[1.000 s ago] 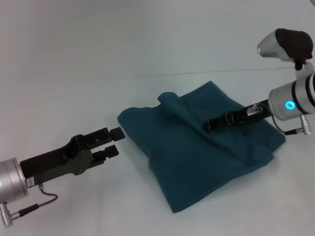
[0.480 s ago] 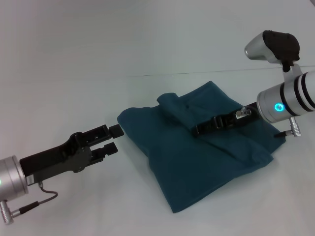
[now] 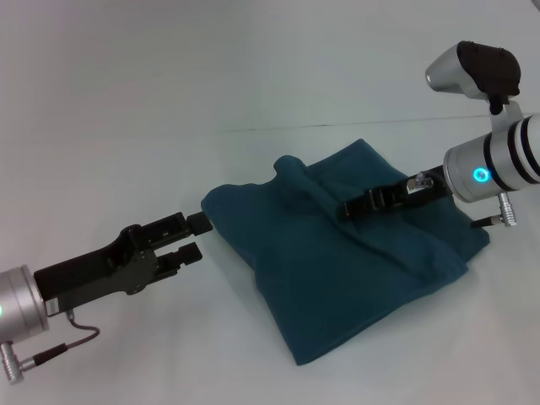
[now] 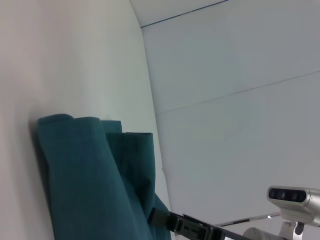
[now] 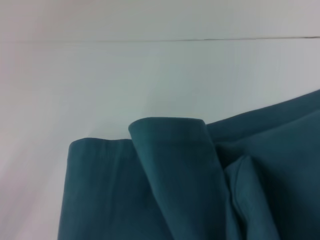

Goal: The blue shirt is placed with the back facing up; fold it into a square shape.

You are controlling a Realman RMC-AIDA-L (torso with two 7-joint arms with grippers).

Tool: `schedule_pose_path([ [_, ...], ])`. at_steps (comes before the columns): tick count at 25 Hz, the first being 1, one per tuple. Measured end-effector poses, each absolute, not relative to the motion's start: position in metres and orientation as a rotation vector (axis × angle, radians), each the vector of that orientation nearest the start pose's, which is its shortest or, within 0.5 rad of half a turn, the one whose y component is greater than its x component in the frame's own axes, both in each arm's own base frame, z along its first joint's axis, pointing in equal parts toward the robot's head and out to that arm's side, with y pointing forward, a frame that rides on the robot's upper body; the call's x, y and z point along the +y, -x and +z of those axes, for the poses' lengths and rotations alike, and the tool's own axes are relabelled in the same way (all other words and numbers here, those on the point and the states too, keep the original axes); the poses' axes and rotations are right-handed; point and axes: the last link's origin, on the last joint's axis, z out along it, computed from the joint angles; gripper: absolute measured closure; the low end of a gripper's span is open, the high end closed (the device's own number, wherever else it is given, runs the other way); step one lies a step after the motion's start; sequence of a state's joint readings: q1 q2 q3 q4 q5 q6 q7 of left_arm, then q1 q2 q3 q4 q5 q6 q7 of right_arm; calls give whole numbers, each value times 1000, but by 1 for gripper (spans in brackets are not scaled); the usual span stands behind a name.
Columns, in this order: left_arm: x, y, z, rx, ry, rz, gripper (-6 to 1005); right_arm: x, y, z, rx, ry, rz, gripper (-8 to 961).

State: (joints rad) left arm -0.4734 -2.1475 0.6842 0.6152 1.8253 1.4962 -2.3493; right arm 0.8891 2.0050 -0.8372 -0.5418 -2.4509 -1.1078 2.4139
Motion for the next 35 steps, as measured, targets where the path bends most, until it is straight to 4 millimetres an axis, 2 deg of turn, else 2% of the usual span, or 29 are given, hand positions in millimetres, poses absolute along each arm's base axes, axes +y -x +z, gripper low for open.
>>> schedule_pose_path([
  [12, 323, 258, -18, -2065, 2083, -1166, 267, 435, -233, -9, 1453, 2300, 88, 726],
  [16, 324, 257, -17, -2062, 2078, -1180, 266, 435, -231, -7, 1456, 2306, 95, 785],
  [23, 324, 257, -17, -2061, 2076, -1186, 267, 438, -214, 12, 1438, 2335, 121, 888],
  [31, 324, 258, -15, -2054, 2073, -1196, 266, 441, -191, 32, 1405, 2352, 143, 888],
  [35, 325, 258, -15, -2052, 2074, -1197, 266, 441, -188, 35, 1402, 2344, 115, 888],
])
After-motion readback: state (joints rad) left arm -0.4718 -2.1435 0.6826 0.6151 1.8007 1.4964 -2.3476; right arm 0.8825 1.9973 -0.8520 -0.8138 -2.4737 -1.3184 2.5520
